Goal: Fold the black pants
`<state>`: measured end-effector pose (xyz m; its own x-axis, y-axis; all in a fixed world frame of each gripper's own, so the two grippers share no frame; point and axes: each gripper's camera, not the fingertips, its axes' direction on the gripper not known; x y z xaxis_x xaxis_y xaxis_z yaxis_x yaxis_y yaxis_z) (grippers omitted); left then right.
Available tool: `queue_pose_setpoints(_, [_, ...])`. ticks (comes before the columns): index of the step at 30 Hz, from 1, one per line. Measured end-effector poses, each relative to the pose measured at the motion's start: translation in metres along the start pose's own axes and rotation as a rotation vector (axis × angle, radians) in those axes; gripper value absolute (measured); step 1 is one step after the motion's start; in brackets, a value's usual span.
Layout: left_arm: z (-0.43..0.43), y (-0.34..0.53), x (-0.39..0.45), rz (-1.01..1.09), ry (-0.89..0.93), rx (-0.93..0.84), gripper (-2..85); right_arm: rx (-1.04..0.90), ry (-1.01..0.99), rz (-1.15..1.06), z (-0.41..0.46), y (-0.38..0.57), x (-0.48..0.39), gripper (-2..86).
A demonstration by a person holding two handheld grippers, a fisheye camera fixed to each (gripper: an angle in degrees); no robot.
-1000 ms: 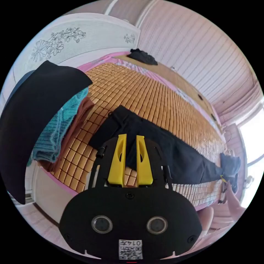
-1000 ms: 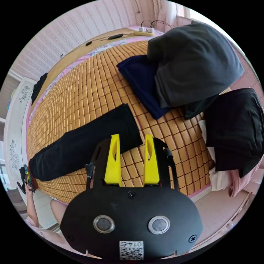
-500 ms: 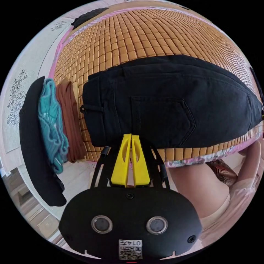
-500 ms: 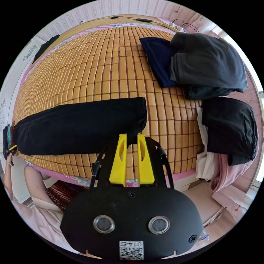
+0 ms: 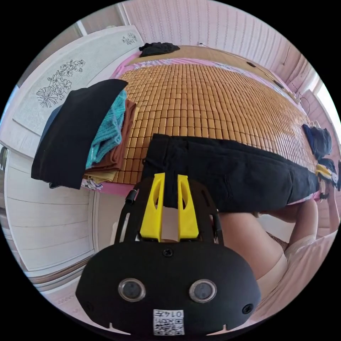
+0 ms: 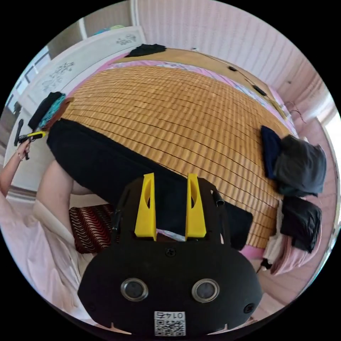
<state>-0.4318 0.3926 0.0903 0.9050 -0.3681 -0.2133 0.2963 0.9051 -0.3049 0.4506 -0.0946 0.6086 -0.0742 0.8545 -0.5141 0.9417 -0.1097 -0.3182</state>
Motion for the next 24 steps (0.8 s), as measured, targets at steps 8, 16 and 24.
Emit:
queue_pose_setpoints(8, [0.074, -0.035, -0.050, -0.209, 0.061, -0.119, 13.2, -0.222, 0.017, -0.335, 0.097, -0.066, -0.130, 8.5])
queue_pose_setpoints(16, [0.079, -0.024, -0.042, -0.066, 0.105, -0.052, 1.4, -0.224, -0.013, -0.359, 0.084, -0.064, -0.143, 1.2])
queue_pose_setpoints(24, [0.033, -0.018, -0.048, -0.084, 0.031, 0.202, -0.9, -0.140, -0.075, -0.315, 0.044, -0.089, -0.118, 1.2])
